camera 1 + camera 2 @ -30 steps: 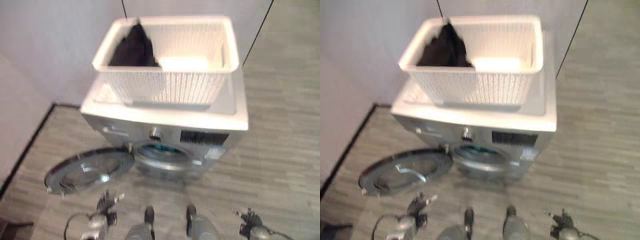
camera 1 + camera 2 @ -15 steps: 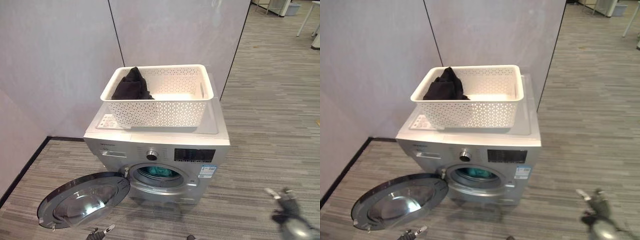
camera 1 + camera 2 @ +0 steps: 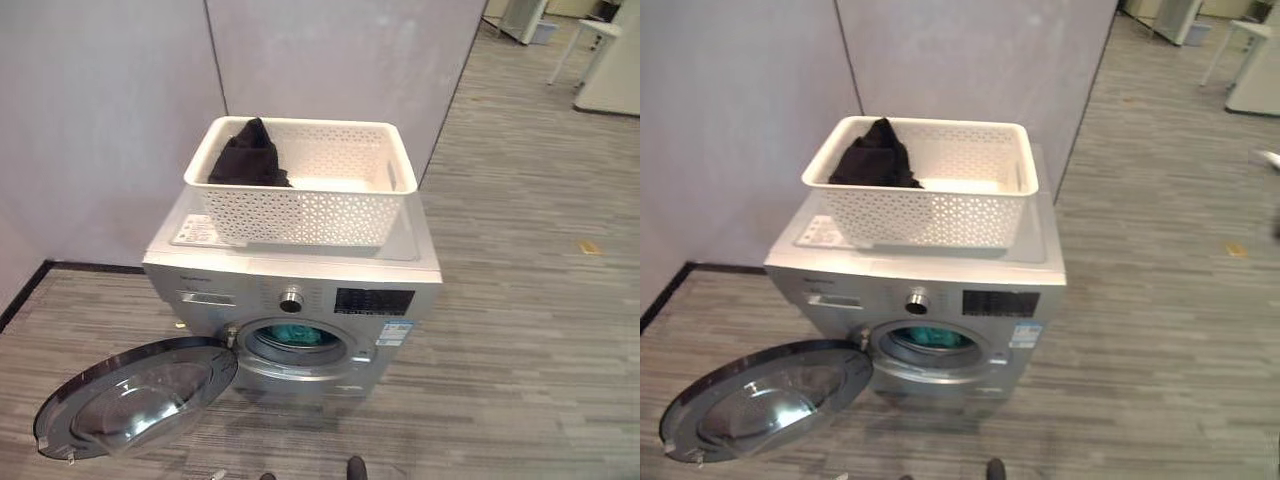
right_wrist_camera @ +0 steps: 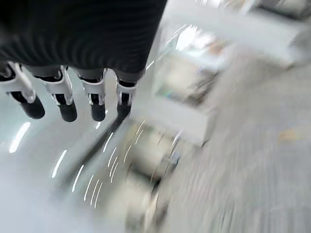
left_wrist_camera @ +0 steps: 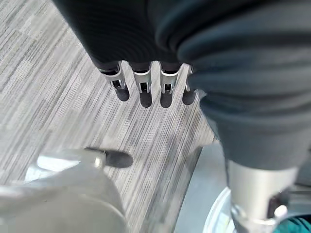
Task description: Grab the laundry basket,head to the washer,open it,put in the laundry and shut it.
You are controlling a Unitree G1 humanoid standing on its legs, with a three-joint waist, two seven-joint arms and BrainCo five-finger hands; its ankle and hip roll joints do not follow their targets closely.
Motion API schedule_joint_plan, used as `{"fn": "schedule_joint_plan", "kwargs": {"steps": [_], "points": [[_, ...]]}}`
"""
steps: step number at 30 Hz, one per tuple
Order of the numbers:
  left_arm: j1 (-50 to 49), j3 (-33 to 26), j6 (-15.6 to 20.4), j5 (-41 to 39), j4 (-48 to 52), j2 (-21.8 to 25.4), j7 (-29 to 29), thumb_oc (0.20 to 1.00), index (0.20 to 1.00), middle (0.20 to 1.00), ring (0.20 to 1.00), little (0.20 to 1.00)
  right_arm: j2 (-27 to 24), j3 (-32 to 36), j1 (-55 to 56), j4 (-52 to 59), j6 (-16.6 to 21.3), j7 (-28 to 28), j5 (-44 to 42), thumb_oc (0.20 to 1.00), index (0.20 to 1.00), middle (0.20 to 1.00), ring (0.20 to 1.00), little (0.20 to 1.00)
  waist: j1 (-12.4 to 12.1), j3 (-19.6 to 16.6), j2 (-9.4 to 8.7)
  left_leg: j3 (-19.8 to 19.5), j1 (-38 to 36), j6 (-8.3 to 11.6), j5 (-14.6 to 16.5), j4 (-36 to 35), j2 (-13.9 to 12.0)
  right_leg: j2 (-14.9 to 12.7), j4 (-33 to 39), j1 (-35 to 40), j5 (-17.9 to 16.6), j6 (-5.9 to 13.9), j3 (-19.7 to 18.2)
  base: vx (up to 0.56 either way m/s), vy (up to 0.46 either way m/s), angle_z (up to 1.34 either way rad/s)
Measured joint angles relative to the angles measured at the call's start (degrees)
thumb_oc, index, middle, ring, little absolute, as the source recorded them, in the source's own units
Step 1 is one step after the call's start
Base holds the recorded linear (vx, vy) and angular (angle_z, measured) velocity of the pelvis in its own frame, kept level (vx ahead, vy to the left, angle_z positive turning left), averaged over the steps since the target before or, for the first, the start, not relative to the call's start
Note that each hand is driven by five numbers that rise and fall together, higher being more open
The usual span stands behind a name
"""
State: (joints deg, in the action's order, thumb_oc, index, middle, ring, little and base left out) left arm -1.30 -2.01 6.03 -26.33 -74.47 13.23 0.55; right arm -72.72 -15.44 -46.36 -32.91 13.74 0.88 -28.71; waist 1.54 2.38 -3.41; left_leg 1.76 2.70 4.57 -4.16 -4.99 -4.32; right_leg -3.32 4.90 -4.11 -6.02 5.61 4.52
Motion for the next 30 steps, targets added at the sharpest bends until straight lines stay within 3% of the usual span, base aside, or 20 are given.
{"fn": "schedule_joint_plan", "kwargs": {"steps": [2,3,6,9,10,12,14,16,21,30], "points": [[0.6,-1.5,0.0,-2.6,0.0,0.1,0.3,1.0,1.0,1.0,1.0,1.0,1.2,-1.8,-3.6,0.8,0.5,-1.4,-2.9,1.0,1.0,1.0,1.0,1.0,-2.2,0.4,-1.74,-0.6,0.3,-0.08,-0.2,0.0,0.0,0.1,0.0,0.0,0.1,-0.04,0.7,0.0,0.033,0.16],[-0.1,-2.1,-0.7,-7.3,-0.4,0.0,1.0,1.0,1.0,1.0,1.0,1.0,4.4,-11.9,-14.6,-0.1,0.0,-3.0,-7.3,1.0,1.0,1.0,1.0,1.0,-2.4,1.0,-3.39,-1.1,0.8,-0.04,-0.3,0.0,0.1,0.1,0.0,-0.3,0.1,-0.12,0.8,-0.01,0.042,0.15],[-0.4,0.3,-0.8,-10.6,1.2,-0.1,1.2,1.0,1.0,1.0,1.0,1.0,7.2,-26.3,-28.0,-2.2,-0.4,-4.3,-7.3,1.0,1.0,1.0,1.0,1.0,-4.2,1.6,-4.96,-1.5,2.1,-0.11,-0.6,0.0,0.2,-0.3,0.0,-1.2,-0.1,-0.15,1.5,0.0,0.03,0.17],[-0.8,1.1,-0.6,-12.0,3.2,0.0,2.5,1.0,1.0,1.0,1.0,1.0,8.2,-38.8,-38.2,-4.9,-1.5,-6.4,-2.5,1.0,1.0,1.0,1.0,1.0,-6.8,1.4,-5.68,-3.3,3.7,-0.41,-1.0,0.0,0.8,-0.9,0.0,-1.9,0.2,0.11,3.3,0.0,0.009,0.36],[-1.7,1.2,-0.6,-12.0,3.4,0.3,2.5,1.0,1.0,1.0,1.0,1.0,11.0,-38.7,-39.0,-7.2,-1.2,-6.4,-0.1,1.0,1.0,1.0,1.0,1.0,-7.8,1.1,-6.26,-4.3,4.2,-0.56,-1.1,0.0,1.2,-1.2,0.0,-1.8,0.2,0.07,4.2,-0.01,0.003,0.32],[-1.8,3.2,-0.4,-11.2,2.9,0.8,2.4,1.0,1.0,1.0,1.0,1.0,12.5,-46.9,-44.2,-11.7,-2.0,-6.3,5.0,1.0,1.0,1.0,1.0,1.0,-8.4,1.3,-6.27,-5.1,4.9,-0.56,-1.1,0.1,1.5,-1.5,0.0,-2.0,0.4,0.13,5.0,0.01,0.01,0.34],[-1.0,7.4,0.4,-5.4,0.0,2.4,1.9,1.0,1.0,1.0,1.0,1.0,14.3,-49.5,-45.4,-15.5,-2.8,-7.0,13.1,1.0,1.0,1.0,1.0,1.0,-9.6,1.4,-6.51,-6.7,5.7,-0.6,-1.3,0.1,1.9,-1.7,0.0,-2.1,0.7,0.07,6.6,0.02,0.003,0.38],[-1.6,7.4,0.5,-2.9,-0.1,2.9,1.7,1.0,1.0,1.0,1.0,1.0,14.5,-50.5,-45.5,-15.5,-2.8,-7.5,17.0,1.0,1.0,1.0,1.0,1.0,-10.2,1.6,-6.46,-7.5,6.3,-0.6,-1.3,0.1,2.2,-1.9,0.0,-2.2,0.9,0.08,7.2,0.01,-0.004,0.2],[-1.3,8.9,0.9,0.4,-0.1,4.4,0.8,1.0,1.0,1.0,1.0,1.0,14.7,-61.2,-48.6,-16.8,-3.1,-8.6,27.4,1.0,1.0,1.0,1.0,1.0,-10.2,2.7,-6.62,-9.3,7.4,-0.33,-1.5,0.2,2.4,-2.1,0.0,-2.4,1.4,0.13,9.1,0.02,-0.001,0.18],[2.0,9.5,0.9,0.3,-0.3,4.4,0.7,1.0,1.0,1.0,1.0,1.0,15.0,-57.2,-47.6,-11.4,-3.7,-7.1,37.6,1.0,1.0,1.0,1.0,1.0,-10.3,3.4,-6.71,-10.5,8.5,-0.29,-1.5,0.2,2.5,-2.1,0.0,-3.0,1.8,0.29,10.1,0.01,0.003,0.06]]}}
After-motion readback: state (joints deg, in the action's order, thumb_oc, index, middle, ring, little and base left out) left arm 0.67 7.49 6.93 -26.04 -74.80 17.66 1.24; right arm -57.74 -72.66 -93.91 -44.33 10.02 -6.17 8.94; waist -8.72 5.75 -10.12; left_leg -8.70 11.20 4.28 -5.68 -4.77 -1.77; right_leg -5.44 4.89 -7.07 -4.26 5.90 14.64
